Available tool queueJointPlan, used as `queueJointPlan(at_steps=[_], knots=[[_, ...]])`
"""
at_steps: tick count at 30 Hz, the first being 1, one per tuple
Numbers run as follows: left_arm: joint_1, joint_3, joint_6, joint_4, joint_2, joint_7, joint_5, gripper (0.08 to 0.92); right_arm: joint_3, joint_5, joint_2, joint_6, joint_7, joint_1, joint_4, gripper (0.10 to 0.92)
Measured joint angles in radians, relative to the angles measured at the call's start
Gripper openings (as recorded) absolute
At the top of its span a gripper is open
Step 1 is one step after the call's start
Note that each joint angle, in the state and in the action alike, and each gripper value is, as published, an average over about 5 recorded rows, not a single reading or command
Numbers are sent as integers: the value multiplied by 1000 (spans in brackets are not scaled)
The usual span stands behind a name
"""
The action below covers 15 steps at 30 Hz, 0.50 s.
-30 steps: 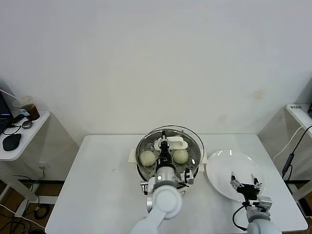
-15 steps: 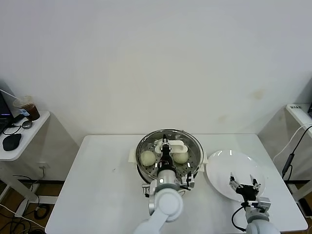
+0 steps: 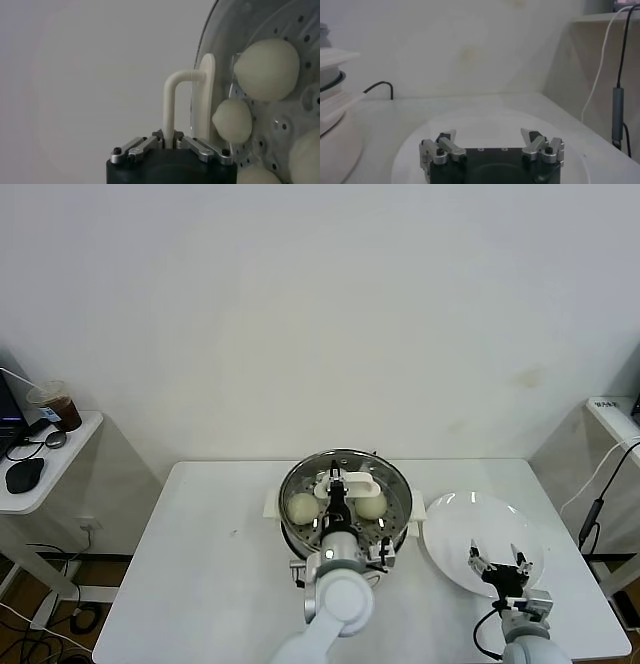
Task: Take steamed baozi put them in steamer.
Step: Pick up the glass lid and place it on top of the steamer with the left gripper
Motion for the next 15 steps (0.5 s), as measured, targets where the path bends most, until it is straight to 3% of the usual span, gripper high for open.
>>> queueJointPlan(at_steps=[15], knots=[[3,-6,-1,15,0,-17,-15,173,-1,-5,2,5,0,-2,-5,823]])
